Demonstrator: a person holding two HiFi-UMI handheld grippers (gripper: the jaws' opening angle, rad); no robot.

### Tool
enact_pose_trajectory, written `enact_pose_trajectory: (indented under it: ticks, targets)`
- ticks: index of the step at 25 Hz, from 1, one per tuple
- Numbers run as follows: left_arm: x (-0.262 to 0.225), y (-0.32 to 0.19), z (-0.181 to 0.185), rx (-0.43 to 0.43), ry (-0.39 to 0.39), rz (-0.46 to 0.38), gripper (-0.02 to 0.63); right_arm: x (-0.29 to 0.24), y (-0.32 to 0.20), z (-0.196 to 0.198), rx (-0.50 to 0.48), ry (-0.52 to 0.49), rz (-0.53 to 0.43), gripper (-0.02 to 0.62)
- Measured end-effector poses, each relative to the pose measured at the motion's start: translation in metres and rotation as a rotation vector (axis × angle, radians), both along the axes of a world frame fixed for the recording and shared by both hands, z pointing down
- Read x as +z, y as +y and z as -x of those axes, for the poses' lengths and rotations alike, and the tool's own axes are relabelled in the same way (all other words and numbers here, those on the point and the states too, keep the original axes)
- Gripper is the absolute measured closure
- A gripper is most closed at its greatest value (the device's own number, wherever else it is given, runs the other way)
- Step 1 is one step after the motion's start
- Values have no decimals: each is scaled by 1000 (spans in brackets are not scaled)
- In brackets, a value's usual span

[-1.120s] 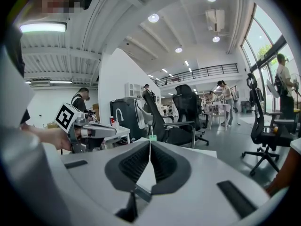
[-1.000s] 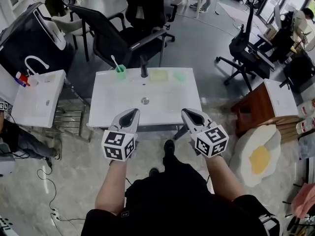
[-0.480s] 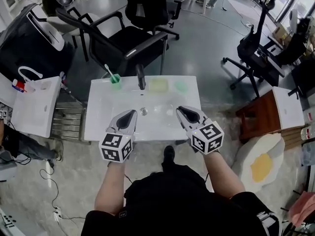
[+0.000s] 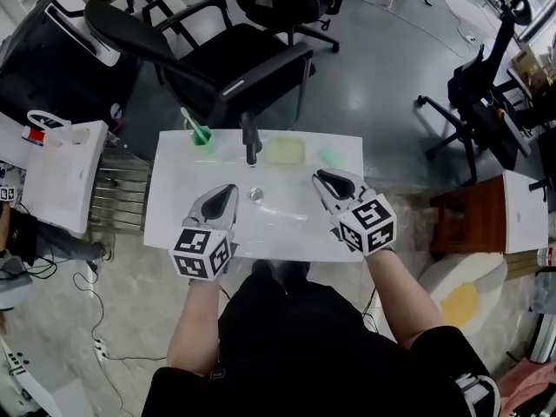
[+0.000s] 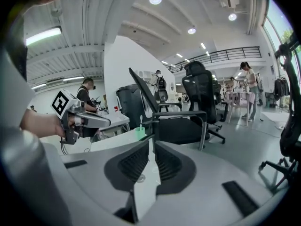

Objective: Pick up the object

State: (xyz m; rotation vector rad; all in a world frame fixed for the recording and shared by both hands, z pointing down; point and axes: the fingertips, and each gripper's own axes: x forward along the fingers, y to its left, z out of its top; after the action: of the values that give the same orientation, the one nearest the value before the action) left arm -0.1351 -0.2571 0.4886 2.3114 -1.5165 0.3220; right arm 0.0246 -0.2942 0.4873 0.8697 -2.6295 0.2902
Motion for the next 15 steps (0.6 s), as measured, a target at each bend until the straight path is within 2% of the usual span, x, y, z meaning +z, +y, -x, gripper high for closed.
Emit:
enact_pose_trajectory:
  ticks: [7, 12, 13, 14, 15]
  targets:
    - [24, -26, 2, 37, 23, 20, 595, 41, -21, 33, -40, 104, 50, 597]
    - [39, -33, 10, 34, 55, 37, 595, 68, -30, 48, -54, 166, 92, 591]
    - [43, -34, 12, 33, 59, 42, 595, 73, -32, 51, -62, 175, 102, 565]
    - [46, -35, 14, 31, 64, 45, 595, 78, -34, 55, -73, 185, 114, 479]
    - [49, -36, 16, 28, 69, 49, 595, 84, -36, 58, -84, 197, 126, 442]
